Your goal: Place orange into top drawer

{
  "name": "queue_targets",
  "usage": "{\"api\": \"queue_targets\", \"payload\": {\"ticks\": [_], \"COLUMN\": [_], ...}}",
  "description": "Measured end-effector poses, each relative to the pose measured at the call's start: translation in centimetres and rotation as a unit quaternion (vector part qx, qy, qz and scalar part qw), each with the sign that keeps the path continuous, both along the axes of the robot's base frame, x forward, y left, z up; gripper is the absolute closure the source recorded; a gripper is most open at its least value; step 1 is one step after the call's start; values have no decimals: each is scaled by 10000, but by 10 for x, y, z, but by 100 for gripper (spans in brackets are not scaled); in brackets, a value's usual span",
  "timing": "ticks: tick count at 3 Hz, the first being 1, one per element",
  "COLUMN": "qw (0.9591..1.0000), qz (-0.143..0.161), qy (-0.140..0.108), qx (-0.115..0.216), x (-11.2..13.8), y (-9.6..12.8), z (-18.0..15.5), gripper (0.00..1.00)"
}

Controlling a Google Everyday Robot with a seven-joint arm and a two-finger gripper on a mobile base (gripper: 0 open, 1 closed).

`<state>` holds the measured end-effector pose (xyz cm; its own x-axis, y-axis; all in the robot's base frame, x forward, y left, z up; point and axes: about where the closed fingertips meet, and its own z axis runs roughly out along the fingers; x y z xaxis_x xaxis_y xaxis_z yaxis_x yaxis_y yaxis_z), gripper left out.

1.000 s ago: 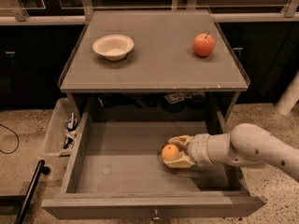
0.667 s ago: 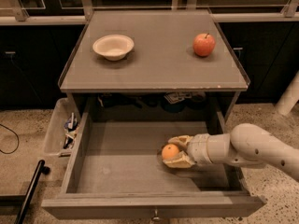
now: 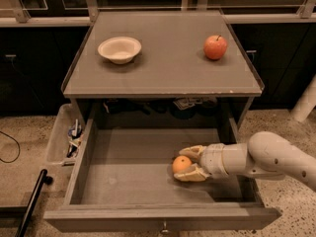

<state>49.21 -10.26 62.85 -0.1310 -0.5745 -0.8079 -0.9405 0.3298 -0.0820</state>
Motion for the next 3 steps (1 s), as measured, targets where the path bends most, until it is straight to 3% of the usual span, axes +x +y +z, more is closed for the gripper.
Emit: {"api": "queue_targets", "payload": {"ticks": [1,2,3], "qw": [9996,9990,9975], "qz": [172,230,298], "qy": [-189,-341,-634], "qx": [127,195,-41], "x": [-2,-4,-1], "y": [0,-8,-26], "z": [25,46,73], "gripper": [0,0,0]}}
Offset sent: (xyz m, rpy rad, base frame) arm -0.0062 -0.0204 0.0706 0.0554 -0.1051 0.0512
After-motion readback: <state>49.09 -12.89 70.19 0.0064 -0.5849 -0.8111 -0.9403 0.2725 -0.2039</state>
